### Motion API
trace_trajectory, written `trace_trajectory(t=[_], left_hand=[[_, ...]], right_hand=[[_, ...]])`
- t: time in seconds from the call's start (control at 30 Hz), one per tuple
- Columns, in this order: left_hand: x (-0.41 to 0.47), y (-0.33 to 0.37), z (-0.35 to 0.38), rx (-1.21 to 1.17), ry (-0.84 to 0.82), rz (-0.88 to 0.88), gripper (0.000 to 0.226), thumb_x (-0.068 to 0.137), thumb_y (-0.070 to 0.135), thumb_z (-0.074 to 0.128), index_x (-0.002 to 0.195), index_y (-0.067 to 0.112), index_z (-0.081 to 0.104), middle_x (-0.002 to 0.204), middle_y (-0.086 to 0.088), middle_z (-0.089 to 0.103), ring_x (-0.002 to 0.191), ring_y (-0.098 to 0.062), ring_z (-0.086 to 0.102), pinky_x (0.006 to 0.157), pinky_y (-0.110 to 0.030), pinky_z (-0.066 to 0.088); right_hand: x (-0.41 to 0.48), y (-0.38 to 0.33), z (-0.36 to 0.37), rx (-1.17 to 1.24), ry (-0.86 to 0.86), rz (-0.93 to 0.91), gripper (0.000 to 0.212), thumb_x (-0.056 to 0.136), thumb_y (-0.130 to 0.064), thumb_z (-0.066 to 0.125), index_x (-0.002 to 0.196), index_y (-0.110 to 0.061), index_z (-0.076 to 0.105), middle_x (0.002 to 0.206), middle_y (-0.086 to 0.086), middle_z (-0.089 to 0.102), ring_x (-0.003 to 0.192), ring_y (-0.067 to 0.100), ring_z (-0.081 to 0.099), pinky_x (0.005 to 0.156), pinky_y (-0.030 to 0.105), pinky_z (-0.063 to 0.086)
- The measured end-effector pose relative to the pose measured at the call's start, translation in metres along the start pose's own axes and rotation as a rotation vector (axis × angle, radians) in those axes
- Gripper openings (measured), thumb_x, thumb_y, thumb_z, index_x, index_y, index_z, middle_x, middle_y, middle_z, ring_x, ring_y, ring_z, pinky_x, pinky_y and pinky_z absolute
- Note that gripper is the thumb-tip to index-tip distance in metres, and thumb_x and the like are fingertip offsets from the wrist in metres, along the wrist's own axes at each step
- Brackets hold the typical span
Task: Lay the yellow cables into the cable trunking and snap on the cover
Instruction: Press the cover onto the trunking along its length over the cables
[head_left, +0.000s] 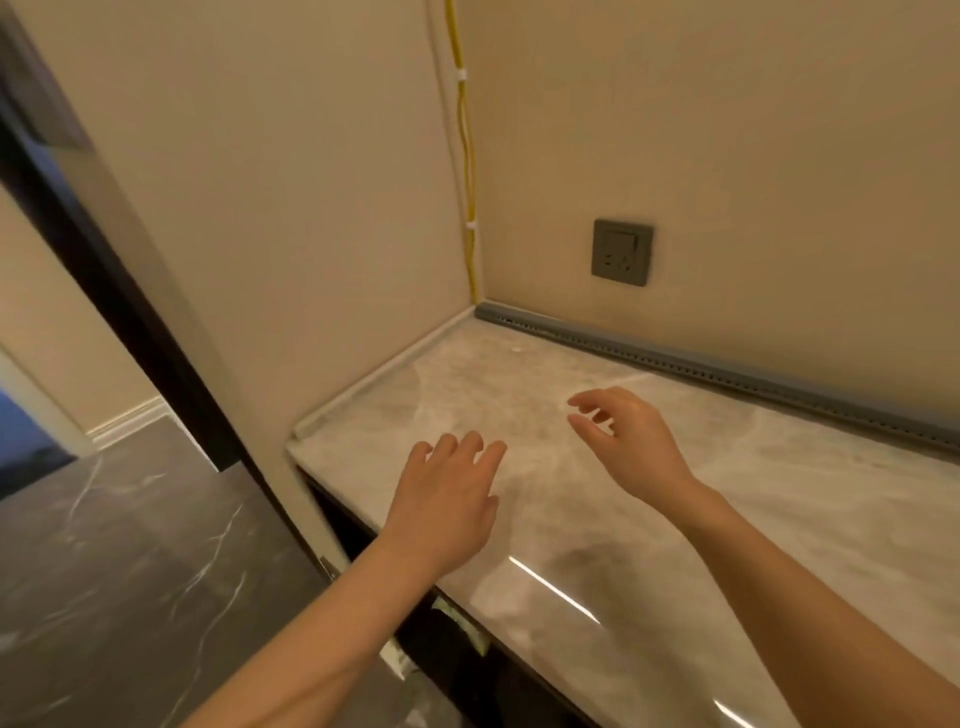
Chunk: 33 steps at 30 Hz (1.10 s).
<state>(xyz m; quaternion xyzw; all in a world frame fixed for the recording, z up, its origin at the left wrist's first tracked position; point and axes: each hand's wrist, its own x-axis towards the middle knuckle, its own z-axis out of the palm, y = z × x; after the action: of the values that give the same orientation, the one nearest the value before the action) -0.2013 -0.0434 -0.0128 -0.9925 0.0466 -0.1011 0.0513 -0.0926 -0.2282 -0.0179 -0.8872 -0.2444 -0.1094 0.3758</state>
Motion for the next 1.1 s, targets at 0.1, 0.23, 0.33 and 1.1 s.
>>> trace_trajectory(t=[0.1,0.23,0.33,1.1], left_hand=[[-0.001,-0.025,0.009,-0.003,-0.019,0.003,0.05,0.093,0.037,0.041,0.139,0.024,0.026,0.137,0.0,0.038,0.119,-0.022,0.039,0.098,-0.037,0.029],[0.007,-0.059,0.024,-0.049,-0.049,0.002,0.05,0.094,0.037,0.041,0.14,0.025,0.026,0.139,0.0,0.037,0.122,-0.022,0.037,0.102,-0.037,0.027],[0.021,-0.093,0.036,-0.08,-0.078,0.008,0.049,0.094,0.039,0.039,0.14,0.026,0.026,0.14,0.003,0.034,0.123,-0.019,0.035,0.103,-0.035,0.025],[0.32,-0.186,0.143,-0.16,-0.253,0.152,0.055,0.087,0.009,0.046,0.14,0.015,0.032,0.149,-0.007,0.026,0.139,-0.026,0.017,0.116,-0.04,0.013]], right_hand=[[0.015,-0.013,0.021,0.006,-0.027,0.02,0.022,0.091,-0.028,0.057,0.11,-0.019,0.065,0.098,-0.003,0.061,0.085,0.011,0.057,0.079,0.028,0.047],[0.043,-0.017,0.049,-0.013,-0.063,0.054,0.023,0.091,-0.03,0.055,0.111,-0.021,0.064,0.099,-0.005,0.06,0.087,0.01,0.056,0.079,0.028,0.047],[0.075,-0.01,0.07,-0.053,-0.103,0.075,0.024,0.092,-0.031,0.055,0.111,-0.022,0.063,0.101,-0.004,0.061,0.088,0.011,0.056,0.079,0.027,0.046],[0.275,0.099,0.156,-0.449,-0.182,0.193,0.051,0.086,-0.035,0.057,0.134,-0.025,0.043,0.134,0.003,0.042,0.123,0.023,0.035,0.101,0.036,0.03]])
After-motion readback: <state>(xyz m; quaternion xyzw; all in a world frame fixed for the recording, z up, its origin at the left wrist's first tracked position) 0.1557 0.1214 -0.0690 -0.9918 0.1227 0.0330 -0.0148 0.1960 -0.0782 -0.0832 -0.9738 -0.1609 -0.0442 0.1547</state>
